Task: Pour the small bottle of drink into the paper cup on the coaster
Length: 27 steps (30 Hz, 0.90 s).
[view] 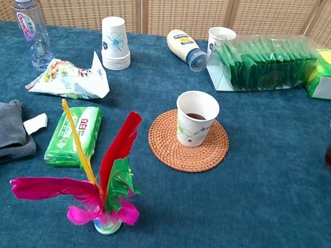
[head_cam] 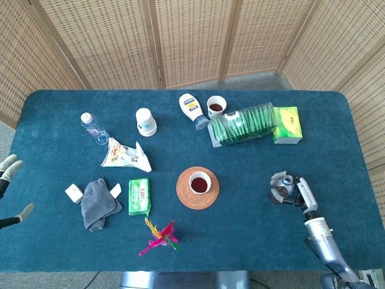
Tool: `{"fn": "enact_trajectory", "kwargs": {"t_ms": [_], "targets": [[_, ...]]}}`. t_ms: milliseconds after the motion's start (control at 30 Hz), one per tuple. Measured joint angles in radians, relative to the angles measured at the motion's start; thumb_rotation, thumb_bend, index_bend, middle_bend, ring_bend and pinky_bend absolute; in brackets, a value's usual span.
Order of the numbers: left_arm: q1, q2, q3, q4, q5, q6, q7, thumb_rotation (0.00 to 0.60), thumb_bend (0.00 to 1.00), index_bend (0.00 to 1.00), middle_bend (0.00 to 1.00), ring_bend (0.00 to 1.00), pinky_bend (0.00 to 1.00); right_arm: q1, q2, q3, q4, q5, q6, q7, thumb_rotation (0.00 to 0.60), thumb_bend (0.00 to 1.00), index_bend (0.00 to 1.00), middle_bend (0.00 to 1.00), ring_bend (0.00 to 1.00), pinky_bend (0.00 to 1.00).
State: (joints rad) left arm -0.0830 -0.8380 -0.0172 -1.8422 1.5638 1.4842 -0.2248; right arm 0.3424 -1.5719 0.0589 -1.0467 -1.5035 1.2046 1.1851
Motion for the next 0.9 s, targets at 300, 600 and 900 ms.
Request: {"fn": "enact_trajectory", "kwargs": {"t_ms": [300, 600, 900], "targets": [[0.005, 0.009, 0.006, 0.010, 0.015, 0.009, -0.038, 0.600, 0.33, 0.00, 0.00, 0.00, 0.00, 0.040, 0.053, 0.002, -0.222, -0.035, -0.007, -0.255, 0.600, 0.74, 0.49, 0.53, 0.27, 0.63], [-0.001, 0.019, 0.009, 0.025, 0.023, 0.003, -0.077, 0.600, 0.33, 0.00, 0.00, 0.00, 0.00, 0.104, 0.082, 0.051, -0.405, 0.011, -0.074, -0.484, 0.600, 0.74, 0.49, 0.53, 0.28, 0.63], [-0.001, 0.023, 0.010, 0.030, 0.025, 0.007, -0.095, 0.600, 0.33, 0.00, 0.00, 0.00, 0.00, 0.158, 0.082, 0.092, -0.465, 0.067, -0.135, -0.614, 0.600, 0.74, 0.49, 0.59, 0.33, 0.63]]}}
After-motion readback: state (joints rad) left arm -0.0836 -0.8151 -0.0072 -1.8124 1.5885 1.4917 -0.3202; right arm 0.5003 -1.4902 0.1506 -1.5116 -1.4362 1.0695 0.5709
